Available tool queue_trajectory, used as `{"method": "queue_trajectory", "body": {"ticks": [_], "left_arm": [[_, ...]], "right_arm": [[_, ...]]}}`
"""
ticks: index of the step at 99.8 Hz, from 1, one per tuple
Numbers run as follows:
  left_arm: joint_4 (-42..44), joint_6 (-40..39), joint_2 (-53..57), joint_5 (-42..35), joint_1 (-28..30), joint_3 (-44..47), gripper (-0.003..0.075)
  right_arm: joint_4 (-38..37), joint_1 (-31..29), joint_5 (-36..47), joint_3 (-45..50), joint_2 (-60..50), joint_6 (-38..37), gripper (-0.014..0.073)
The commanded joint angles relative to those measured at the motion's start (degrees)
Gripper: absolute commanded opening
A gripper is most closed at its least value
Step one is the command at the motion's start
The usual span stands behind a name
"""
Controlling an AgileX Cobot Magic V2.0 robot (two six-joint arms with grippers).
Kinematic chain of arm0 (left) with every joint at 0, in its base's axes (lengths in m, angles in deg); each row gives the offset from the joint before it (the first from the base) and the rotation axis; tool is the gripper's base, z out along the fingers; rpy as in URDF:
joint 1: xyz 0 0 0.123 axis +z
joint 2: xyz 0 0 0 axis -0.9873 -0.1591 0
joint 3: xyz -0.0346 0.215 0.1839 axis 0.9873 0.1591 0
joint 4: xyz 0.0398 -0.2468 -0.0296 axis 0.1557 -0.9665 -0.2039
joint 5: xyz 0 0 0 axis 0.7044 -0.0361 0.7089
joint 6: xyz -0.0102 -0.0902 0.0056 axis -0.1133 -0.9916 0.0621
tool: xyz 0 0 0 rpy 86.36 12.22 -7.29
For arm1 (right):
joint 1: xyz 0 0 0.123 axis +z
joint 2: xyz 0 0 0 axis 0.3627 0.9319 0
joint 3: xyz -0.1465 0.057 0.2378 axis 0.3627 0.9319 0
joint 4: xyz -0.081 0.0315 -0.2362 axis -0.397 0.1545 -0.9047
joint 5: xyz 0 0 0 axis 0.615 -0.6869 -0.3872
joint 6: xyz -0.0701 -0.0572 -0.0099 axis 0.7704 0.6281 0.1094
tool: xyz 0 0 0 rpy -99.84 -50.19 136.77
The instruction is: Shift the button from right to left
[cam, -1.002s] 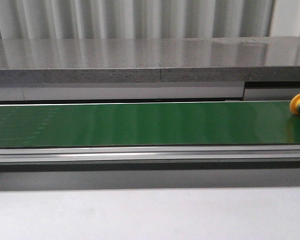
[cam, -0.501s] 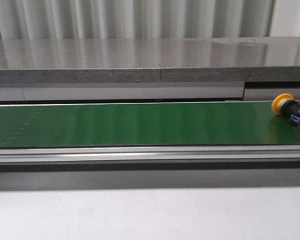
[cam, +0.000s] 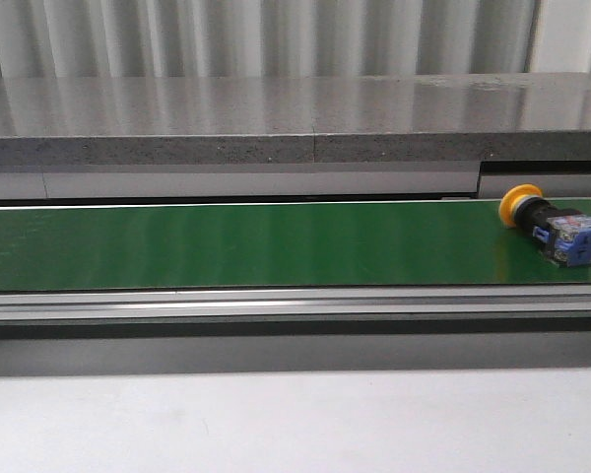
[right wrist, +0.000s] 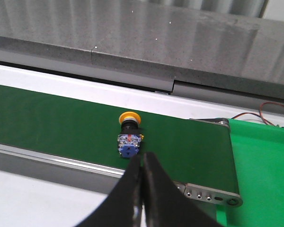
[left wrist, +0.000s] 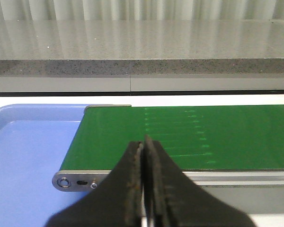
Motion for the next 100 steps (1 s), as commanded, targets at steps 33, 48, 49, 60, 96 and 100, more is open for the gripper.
{"method": "queue_trajectory", "body": {"ticks": [33,48,49,60,96,100], "left_arm": [[-0.3,-0.4,2.0,-12.8,0.0,1.4,-0.0020],[1.6,-0.4,2.0,-15.9,0.0,0.7,-0.0020],[1.7,-0.4,2.0,-15.9,0.0,0.5,-0.0020],[4.0,-0.3,0.9,-12.1,0.0,-3.5,-0.0020],[7.4,-0.3,-12.2,3.6,0.0,-18.7,-0.0015],[7.4,-0.3,-13.5,3.5,0.0,-19.7,0.0006]], "right_arm": [[0.4,0.0,4.7,0.2,-2.2,0.6,-0.0066],[0.4,0.0,4.7,0.2,-2.2,0.6,-0.0066],[0.4,0.0,4.7,0.2,-2.2,0.6,-0.0066],[0.4,0.0,4.7,0.2,-2.2,0.6,-0.0066],[0.4,0.0,4.7,0.2,-2.2,0.6,-0.0066],[0.4,0.0,4.7,0.2,-2.2,0.6,-0.0066]]}}
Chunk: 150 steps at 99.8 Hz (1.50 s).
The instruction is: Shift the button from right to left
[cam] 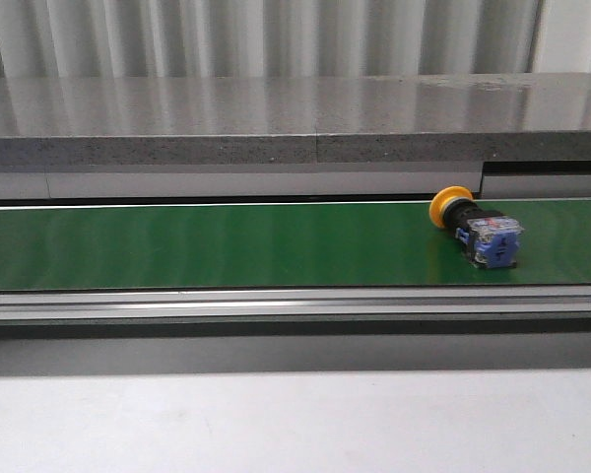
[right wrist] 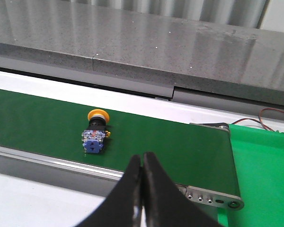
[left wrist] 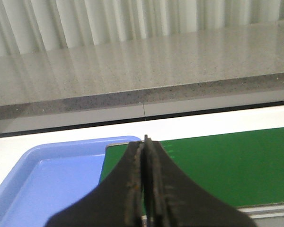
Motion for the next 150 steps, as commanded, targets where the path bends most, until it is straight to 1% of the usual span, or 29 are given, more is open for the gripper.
{"method": "queue_trajectory", "body": {"ticks": [1,5,10,11,12,13,14,15,17,18,22,25,29,39,45,52,73,83,96,113,120,130,143,150], "left_arm": [[-0.1,-0.3,-4.0,-2.7,0.0,-4.3,0.0019],[-0.1,-0.3,-4.8,-2.8,0.0,-5.1,0.0065],[-0.1,-0.3,-5.8,-3.2,0.0,-5.8,0.0163],[-0.1,-0.3,-6.0,-3.3,0.0,-6.0,0.0197],[-0.1,-0.3,-6.0,-3.3,0.0,-6.1,0.0216],[-0.1,-0.3,-6.3,-3.5,0.0,-6.1,0.0254],[-0.1,-0.3,-6.3,-3.4,0.0,-6.2,0.0273],[0.1,-0.3,-6.4,-3.4,0.0,-6.3,0.0313],[0.2,-0.3,-6.6,-3.7,0.0,-6.4,0.0352],[0.2,-0.3,-6.7,-4.1,0.0,-6.4,0.0390],[0.2,-0.3,-7.0,-5.0,0.0,-6.4,0.0488],[0.2,-0.3,-7.0,-5.7,0.0,-6.4,0.0536],[0.2,-0.3,-7.0,-6.0,0.0,-6.4,0.0577],[0.2,-0.3,-7.0,-7.4,0.0,-6.3,0.0586],[-2.5,-0.3,-7.0,-9.1,0.0,-6.3,0.0586],[-2.8,-0.3,-7.7,-8.6,0.0,-7.1,0.0586],[-2.7,-0.3,-16.1,3.0,-0.1,-14.2,0.0586],[-6.4,-0.3,-22.0,8.1,-0.1,-19.5,0.0584],[-12.4,-0.3,-28.5,11.9,-0.1,-25.7,0.0555],[-12.9,-0.3,-37.9,16.3,-0.6,-32.5,0.0547],[-13.1,-0.3,-41.3,18.1,-2.2,-35.0,0.0547],[-15.4,-0.3,-47.0,21.9,-5.2,-38.6,0.0547],[-15.5,-0.7,-55.0,27.4,-11.6,-43.0,0.0547],[-15.5,-2.7,-58.4,28.0,-14.3,-44.7,0.0547]], "right_arm": [[0.4,0.0,4.6,-1.3,0.7,0.6,-0.0066],[0.4,0.0,4.6,-1.3,0.7,0.6,-0.0066],[0.4,0.0,4.6,-1.3,0.7,0.6,-0.0066],[0.4,0.0,4.6,-1.3,0.7,0.6,-0.0066],[0.4,0.0,4.6,-1.3,0.7,0.6,-0.0066],[0.4,0.0,4.6,-1.3,0.7,0.6,-0.0066],[0.4,0.0,4.6,-1.3,0.7,0.6,-0.0066],[0.4,0.0,4.6,-1.3,0.7,0.6,-0.0066],[0.4,0.0,4.6,-1.3,0.7,0.6,-0.0066],[0.4,0.0,4.6,-1.3,0.7,0.6,-0.0066],[0.4,0.0,4.6,-1.3,0.7,0.6,-0.0066],[0.4,0.0,4.6,-1.3,0.7,0.6,-0.0066],[0.4,0.0,4.6,-1.3,0.7,0.6,-0.0066],[0.4,0.0,4.6,-1.3,0.7,0.6,-0.0066],[0.4,0.0,4.6,-1.3,0.7,0.6,-0.0066],[0.4,0.0,4.6,-1.3,0.7,0.6,-0.0066],[0.4,0.0,4.6,-1.3,0.7,0.6,-0.0066],[0.4,0.0,4.6,-1.3,0.7,0.6,-0.0066],[0.4,0.0,4.6,-1.3,0.7,0.6,-0.0066],[0.4,0.0,4.6,-1.3,0.7,0.6,-0.0066],[0.4,0.0,4.6,-1.3,0.7,0.6,-0.0066],[0.4,0.0,4.6,-1.3,0.7,0.6,-0.0066],[0.4,0.0,4.6,-1.3,0.7,0.6,-0.0066],[0.4,0.0,4.6,-1.3,0.7,0.6,-0.0066]]}}
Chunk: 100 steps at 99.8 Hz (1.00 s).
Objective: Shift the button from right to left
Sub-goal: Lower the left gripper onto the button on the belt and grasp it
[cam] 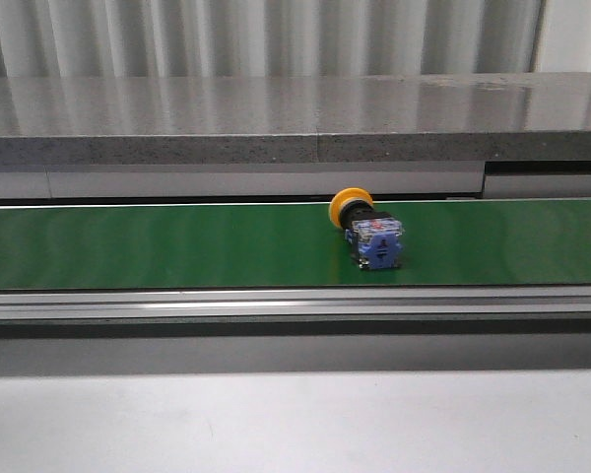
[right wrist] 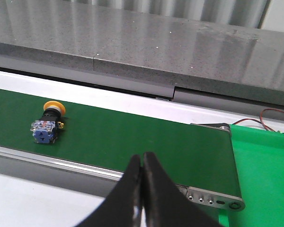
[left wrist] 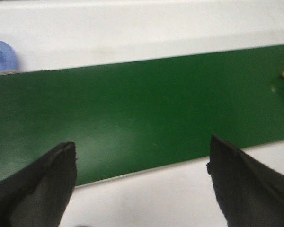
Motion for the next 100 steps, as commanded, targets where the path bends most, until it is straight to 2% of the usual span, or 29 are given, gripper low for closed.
{"method": "queue_trajectory", "body": {"ticks": [1,23,38,69,70,76,78,79,85,98,100], "left_arm": [[-1.5,-2.5,-3.3,-0.7,-3.8,-4.2,0.0547],[-1.3,-7.9,-13.1,1.0,-11.6,-10.7,0.0547],[-1.2,-8.9,-20.2,5.5,-15.2,-16.7,0.0547],[-0.9,-14.8,-30.4,6.2,-21.5,-26.2,0.0547],[-0.5,-17.3,-42.4,5.7,-25.2,-32.7,0.0547],[-0.3,-17.4,-42.8,5.5,-25.2,-32.7,0.0542],[-0.3,-17.4,-43.1,5.5,-25.2,-32.7,0.0530],[0.2,-17.8,-43.2,5.7,-25.2,-32.7,0.0468],[0.2,-17.8,-43.2,5.7,-25.2,-32.7,0.0392],[0.5,-17.8,-43.2,5.7,-25.2,-32.7,0.0132],[0.5,-17.8,-43.2,5.8,-25.2,-32.7,0.0111]], "right_arm": [[0.4,0.0,4.6,-1.3,0.7,0.6,-0.0066],[0.4,0.0,4.6,-1.3,0.7,0.6,-0.0066],[0.4,0.0,4.6,-1.3,0.7,0.6,-0.0066],[0.4,0.0,4.6,-1.3,0.7,0.6,-0.0066],[0.4,0.0,4.6,-1.3,0.7,0.6,-0.0066],[0.4,0.0,4.6,-1.3,0.7,0.6,-0.0066],[0.4,0.0,4.6,-1.3,0.7,0.6,-0.0066],[0.4,0.0,4.6,-1.3,0.7,0.6,-0.0066],[0.4,0.0,4.6,-1.3,0.7,0.6,-0.0066],[0.4,0.0,4.6,-1.3,0.7,0.6,-0.0066],[0.4,0.0,4.6,-1.3,0.7,0.6,-0.0066]]}}
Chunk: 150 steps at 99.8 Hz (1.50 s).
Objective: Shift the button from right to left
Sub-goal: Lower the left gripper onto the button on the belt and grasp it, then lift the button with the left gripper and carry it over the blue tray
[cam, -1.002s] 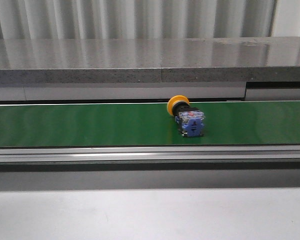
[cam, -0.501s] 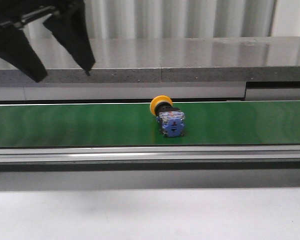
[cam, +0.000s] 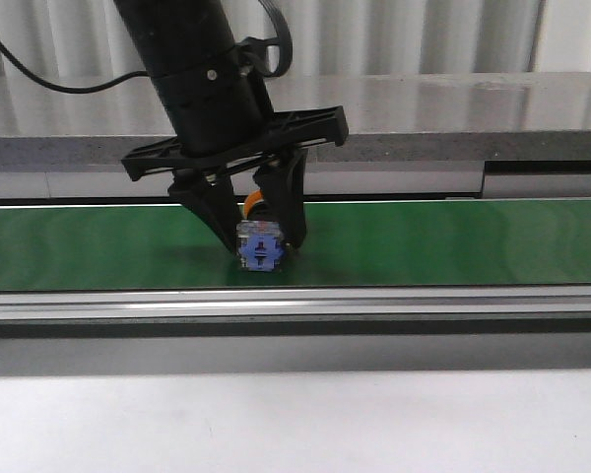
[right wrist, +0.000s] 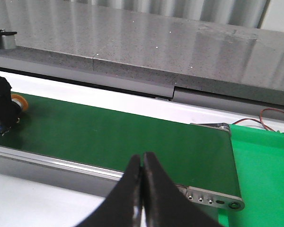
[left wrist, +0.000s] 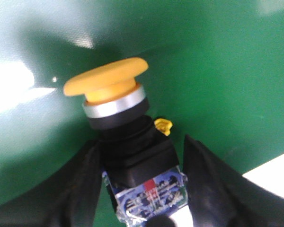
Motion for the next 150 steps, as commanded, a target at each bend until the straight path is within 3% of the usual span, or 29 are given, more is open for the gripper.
{"method": "queue_trajectory", "body": {"ticks": [1,12,50,95,150], "left_arm": [[-0.7,-0.7,3.0,-1.4,-0.3,-1.8,0.0102],[-0.7,-0.7,3.1,-0.4,-0.3,-1.9,0.0022],[4.0,0.0,11.1,4.0,3.2,-3.0,0.0022],[10.2,14.0,15.4,16.5,23.6,-3.0,0.0022],[10.5,27.3,15.1,13.0,47.1,-2.8,0.0022]], "right_arm": [[0.4,0.0,4.6,-1.3,0.7,0.6,-0.0066],[0.4,0.0,4.6,-1.3,0.7,0.6,-0.0066],[0.4,0.0,4.6,-1.3,0.7,0.6,-0.0066],[0.4,0.0,4.6,-1.3,0.7,0.6,-0.0066],[0.4,0.0,4.6,-1.3,0.7,0.6,-0.0066]]}}
